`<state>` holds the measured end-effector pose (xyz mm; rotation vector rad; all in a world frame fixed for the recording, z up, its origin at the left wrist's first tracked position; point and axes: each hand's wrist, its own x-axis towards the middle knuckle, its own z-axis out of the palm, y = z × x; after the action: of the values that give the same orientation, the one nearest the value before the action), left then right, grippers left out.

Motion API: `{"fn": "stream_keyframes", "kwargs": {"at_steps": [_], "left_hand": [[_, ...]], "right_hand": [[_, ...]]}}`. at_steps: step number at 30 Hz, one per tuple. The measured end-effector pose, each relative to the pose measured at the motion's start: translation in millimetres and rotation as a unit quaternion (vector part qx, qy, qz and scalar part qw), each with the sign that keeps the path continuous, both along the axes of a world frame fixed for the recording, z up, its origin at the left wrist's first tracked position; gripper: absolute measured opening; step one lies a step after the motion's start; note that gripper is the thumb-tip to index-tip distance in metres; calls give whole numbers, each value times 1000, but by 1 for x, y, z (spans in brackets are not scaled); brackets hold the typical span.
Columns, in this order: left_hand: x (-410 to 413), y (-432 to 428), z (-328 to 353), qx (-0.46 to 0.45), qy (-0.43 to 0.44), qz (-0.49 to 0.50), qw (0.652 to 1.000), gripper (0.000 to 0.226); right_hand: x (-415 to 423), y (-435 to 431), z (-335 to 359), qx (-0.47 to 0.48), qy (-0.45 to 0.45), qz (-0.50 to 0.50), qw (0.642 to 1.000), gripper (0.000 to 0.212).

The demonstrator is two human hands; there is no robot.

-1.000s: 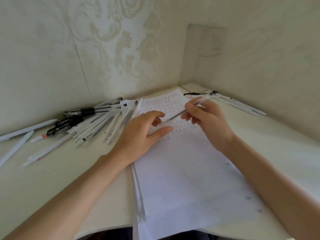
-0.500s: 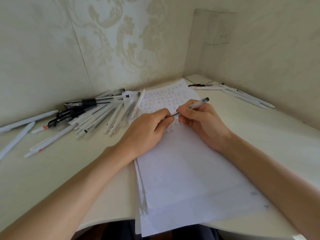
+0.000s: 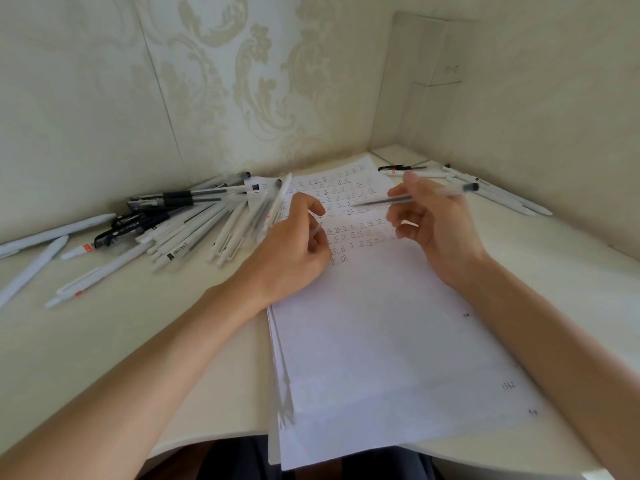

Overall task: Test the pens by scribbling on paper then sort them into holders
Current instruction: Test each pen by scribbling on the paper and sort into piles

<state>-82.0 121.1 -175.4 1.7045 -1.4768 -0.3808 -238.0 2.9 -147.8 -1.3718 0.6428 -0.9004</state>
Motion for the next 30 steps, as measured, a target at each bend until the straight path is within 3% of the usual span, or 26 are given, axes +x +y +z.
{"fn": "stream_keyframes", "kwargs": {"at_steps": [5, 10, 13, 21, 30], "left_hand": [[3, 1, 1, -9, 7, -20, 1000, 21], [5, -2, -2, -23, 38, 5, 999, 9], [4, -3, -1, -32, 57, 10, 998, 13], [2, -2, 0, -35, 47, 27, 998, 19], [2, -1, 2, -48, 78, 72, 993, 17]], "right_hand": [[6, 10, -2, -52, 49, 17, 997, 15], [13, 19, -7, -141, 165, -23, 976, 34], [17, 20, -11, -173, 218, -39, 960, 31], [20, 23, -17, -249, 259, -11, 933, 30], [20, 22, -16, -244, 257, -19, 935, 32]]}}
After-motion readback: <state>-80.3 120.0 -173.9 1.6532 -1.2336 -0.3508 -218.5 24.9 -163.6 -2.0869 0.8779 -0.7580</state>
